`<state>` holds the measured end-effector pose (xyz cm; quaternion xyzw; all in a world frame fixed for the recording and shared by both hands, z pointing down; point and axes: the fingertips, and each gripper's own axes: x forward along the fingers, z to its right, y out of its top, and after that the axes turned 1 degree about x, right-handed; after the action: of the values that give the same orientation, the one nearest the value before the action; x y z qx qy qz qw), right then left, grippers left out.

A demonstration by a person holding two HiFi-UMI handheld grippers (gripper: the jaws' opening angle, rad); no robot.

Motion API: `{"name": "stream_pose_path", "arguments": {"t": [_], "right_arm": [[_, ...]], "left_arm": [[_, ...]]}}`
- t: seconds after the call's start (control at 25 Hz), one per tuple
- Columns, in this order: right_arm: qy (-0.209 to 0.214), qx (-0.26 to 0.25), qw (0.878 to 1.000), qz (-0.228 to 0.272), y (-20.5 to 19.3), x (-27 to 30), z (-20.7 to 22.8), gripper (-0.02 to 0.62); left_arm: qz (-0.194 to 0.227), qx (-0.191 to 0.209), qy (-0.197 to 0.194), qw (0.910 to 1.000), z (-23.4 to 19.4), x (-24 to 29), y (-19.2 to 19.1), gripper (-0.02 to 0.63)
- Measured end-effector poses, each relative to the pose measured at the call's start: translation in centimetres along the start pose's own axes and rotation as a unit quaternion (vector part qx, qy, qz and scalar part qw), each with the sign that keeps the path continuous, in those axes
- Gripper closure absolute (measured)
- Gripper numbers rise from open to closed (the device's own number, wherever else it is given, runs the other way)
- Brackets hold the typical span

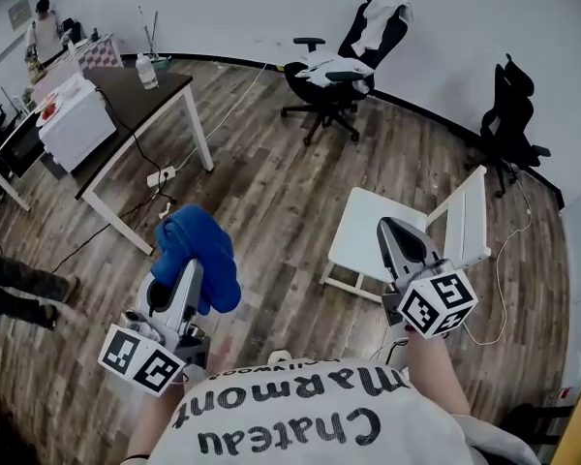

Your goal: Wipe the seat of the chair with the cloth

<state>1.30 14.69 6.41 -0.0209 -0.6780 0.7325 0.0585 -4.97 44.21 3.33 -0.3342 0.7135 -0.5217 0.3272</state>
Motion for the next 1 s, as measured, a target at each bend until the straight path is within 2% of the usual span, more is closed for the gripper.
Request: {"name": "stream_pose_path", "arguments": {"t": [0.16,0.28,0.4,0.48,0.68,0.84,1.0], "right_arm": [[-0.013,-0.003,1.0,-0.01,-0.4,4.1,-0.8,0.581],[-0.018,-0.032,0.999,-0.039,-0.8,6.0,-1.0,0.581],[-0.045,-0.06,0.994,-0.074,-1.5,7.0,0.4,0.581],[-0.06,-0.062,0.993,-0.084,-1.8,7.6,1.5,0.581],[-0.08,-0.021,0.994,-0.069,-2.1,10.7,4.8,0.581],[-0.081,0.02,0.995,-0.053,-2.4,16.2,6.9,0.581],[-0.075,0.03,0.996,-0.05,-2.2,21.9,8.4,0.581]], "left_arm": [[0.0,-0.005,-0.011,0.9999,-4.2,1.9,0.3,0.532],[-0.003,0.009,-0.021,0.9997,-6.0,3.4,0.6,0.532],[-0.015,0.03,-0.035,0.9988,-7.4,4.8,0.3,0.532],[-0.026,0.03,-0.044,0.9982,-8.7,5.8,-0.1,0.532],[-0.037,0.024,-0.062,0.9971,-12.3,9.2,-0.6,0.532],[-0.048,0.012,-0.059,0.997,-16.4,12.9,-0.8,0.533],[-0.051,0.009,-0.067,0.9964,-19.6,17.3,-0.3,0.532]]}}
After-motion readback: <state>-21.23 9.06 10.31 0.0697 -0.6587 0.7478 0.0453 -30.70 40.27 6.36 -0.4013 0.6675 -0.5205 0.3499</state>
